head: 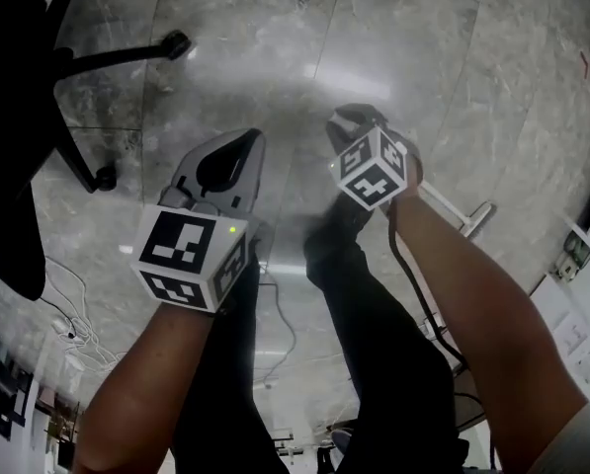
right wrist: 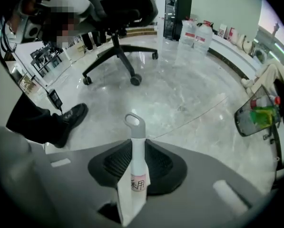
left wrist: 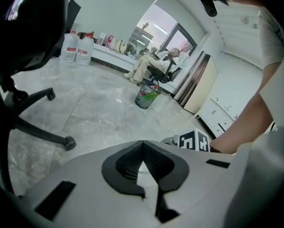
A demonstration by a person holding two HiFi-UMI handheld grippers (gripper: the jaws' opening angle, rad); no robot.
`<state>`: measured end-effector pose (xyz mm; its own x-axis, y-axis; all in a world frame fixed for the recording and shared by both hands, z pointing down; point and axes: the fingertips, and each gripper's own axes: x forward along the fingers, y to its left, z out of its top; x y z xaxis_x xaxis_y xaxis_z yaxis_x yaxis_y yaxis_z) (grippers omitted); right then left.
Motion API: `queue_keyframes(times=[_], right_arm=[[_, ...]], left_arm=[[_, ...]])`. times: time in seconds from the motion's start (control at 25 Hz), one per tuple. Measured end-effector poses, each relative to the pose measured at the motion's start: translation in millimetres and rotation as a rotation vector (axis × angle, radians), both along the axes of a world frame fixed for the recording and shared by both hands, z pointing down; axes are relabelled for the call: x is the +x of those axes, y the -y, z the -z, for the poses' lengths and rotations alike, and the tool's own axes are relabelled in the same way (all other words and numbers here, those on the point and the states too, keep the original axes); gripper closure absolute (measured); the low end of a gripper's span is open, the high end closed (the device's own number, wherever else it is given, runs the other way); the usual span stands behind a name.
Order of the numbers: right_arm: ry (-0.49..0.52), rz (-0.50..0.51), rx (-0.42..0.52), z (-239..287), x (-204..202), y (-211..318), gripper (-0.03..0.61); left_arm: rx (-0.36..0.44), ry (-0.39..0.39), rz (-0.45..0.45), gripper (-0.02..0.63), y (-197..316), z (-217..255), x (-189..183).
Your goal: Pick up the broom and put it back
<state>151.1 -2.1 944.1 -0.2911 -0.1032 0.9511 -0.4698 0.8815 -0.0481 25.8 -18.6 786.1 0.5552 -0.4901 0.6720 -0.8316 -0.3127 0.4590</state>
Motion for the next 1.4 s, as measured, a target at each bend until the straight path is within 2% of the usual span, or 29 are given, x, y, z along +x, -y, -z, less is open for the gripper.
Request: queue_keyframes(times=[0.4,0.68,0.84,1.04,1.24,1.4], right_arm=[[0.189,-0.016,0.155,292,-47,35,0.495],[0.314,0.048,0.232,486,-86,14,0.495],[0.359,0.085,0.249,574,-129,-1,0.494],[0.414,0.227,0.259,642,-198,-8,0.493],[0.428,0.309,0.253,682,-274,-41,0.492],[0.442,0.347,0.254,701,-344,-36,0.491]], left_arm=[[0.148,0.002,0.047,0.609,44,232,-12],[0.207,0.029,0.069,0.609,15,396,-44],[0.249,0.061,0.122,0.609,-4,487,-99],[0.341,0.114,0.280,0.609,-5,576,-177],[0.365,0.136,0.418,0.609,-49,625,-256],[0.379,0.155,0.515,0.609,-73,640,-322]])
